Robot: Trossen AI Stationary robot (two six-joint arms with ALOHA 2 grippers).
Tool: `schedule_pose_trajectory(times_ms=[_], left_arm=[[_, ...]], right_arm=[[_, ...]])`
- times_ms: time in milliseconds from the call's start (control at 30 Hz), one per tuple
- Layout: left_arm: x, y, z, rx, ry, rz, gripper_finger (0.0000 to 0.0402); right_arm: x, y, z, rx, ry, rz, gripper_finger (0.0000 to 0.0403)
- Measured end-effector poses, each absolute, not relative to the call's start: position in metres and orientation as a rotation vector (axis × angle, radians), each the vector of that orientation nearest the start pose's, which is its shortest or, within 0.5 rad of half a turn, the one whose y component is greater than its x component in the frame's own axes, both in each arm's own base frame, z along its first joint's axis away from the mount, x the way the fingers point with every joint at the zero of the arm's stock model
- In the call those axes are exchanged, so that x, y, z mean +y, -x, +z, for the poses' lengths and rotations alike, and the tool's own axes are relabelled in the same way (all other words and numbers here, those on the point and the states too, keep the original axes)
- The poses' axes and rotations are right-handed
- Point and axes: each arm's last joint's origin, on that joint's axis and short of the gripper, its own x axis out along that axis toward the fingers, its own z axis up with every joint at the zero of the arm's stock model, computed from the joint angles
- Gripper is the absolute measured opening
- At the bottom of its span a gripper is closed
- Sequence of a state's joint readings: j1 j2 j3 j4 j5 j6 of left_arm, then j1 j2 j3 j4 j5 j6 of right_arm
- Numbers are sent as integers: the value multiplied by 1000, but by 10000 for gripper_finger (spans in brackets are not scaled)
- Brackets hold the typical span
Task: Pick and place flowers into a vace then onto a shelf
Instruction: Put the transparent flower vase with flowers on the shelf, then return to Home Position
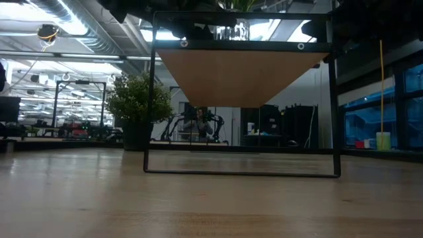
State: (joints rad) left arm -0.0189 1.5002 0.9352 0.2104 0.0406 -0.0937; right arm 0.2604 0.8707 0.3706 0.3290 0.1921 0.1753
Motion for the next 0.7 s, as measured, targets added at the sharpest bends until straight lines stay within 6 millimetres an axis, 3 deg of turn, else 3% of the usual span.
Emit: schedule_pose_trajectory(times_ms=[300,500,700], left_arm=[[-7,-327,259,343,96,-38,334],[-7,-313,274,346,93,-38,334],[-9,-299,276,428,1,-40,333]], right_arm=[[43,-183,224,173,-136,53,6],[43,-183,224,175,-136,53,6],[43,-183,224,176,-134,53,6]])
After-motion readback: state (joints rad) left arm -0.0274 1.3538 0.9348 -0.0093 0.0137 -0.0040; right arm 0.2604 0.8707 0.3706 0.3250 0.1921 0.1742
